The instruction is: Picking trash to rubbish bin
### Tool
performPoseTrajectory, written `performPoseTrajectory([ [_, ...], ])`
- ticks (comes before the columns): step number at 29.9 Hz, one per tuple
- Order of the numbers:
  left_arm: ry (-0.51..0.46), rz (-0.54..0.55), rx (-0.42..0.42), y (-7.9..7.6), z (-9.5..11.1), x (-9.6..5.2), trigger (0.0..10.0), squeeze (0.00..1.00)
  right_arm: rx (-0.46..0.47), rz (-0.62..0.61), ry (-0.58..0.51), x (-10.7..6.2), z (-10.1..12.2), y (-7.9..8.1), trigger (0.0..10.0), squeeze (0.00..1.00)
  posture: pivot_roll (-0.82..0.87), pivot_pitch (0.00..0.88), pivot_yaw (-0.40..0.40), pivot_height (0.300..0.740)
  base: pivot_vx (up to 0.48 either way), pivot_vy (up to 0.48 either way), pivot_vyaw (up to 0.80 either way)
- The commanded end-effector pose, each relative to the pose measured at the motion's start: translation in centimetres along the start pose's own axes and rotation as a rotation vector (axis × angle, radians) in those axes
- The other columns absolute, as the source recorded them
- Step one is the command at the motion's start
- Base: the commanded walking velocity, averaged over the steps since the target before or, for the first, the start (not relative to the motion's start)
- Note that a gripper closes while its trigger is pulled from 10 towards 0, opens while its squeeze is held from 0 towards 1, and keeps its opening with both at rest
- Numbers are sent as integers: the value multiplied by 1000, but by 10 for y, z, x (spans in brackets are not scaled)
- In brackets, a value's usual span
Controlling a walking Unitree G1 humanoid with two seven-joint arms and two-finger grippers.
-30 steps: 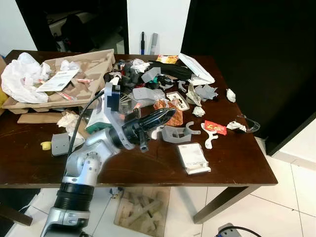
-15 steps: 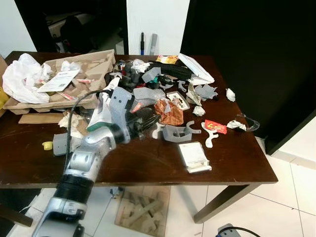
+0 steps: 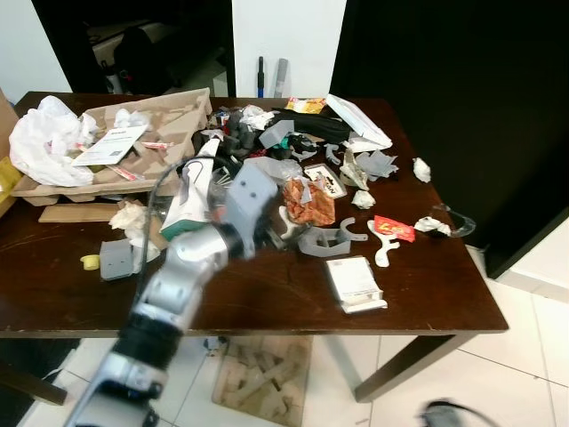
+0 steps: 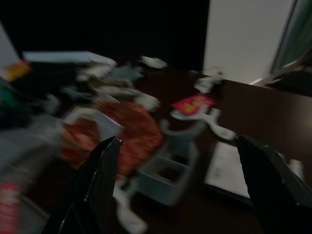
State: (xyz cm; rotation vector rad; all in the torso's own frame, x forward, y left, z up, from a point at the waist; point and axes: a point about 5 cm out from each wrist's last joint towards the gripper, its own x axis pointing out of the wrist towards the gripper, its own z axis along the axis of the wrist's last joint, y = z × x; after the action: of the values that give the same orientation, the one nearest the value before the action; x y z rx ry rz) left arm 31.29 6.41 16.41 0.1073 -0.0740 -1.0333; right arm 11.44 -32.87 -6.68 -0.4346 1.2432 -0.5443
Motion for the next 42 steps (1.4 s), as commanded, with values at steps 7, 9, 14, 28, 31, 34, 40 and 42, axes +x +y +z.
performPoseTrajectory([
  [7,-102,-40,-98,-13,8,0,10000,0,435,-295,174,4,-32,-62,10000,0,10,113,3,740,0,0,0],
  [9,-108,-39,-106,-13,8,-2,10000,0,532,-372,167,4,-31,-81,10000,0,8,114,4,740,0,0,0],
  [14,-109,-22,-107,-12,7,-8,10000,0,780,-538,49,0,-9,-131,10000,0,8,120,6,740,0,0,0],
  [28,-121,197,-70,21,11,-29,10000,0,966,346,-1295,-116,251,-178,10000,1000,18,121,1,740,0,0,0],
  [31,-127,225,-66,26,12,-33,10000,0,766,582,-1437,-144,275,-150,10000,1000,18,121,1,740,0,0,0],
  [34,-130,233,-66,27,13,-35,10000,0,615,708,-1481,-157,282,-131,10000,1000,18,121,1,740,0,0,0],
  [40,-131,249,-64,27,12,-40,10000,0,189,983,-1463,-177,277,-86,10000,1000,39,126,-6,740,0,0,0],
  [42,-129,248,-65,26,12,-42,10000,0,40,1123,-1471,-194,269,-79,10000,1000,39,126,-6,740,0,0,0],
])
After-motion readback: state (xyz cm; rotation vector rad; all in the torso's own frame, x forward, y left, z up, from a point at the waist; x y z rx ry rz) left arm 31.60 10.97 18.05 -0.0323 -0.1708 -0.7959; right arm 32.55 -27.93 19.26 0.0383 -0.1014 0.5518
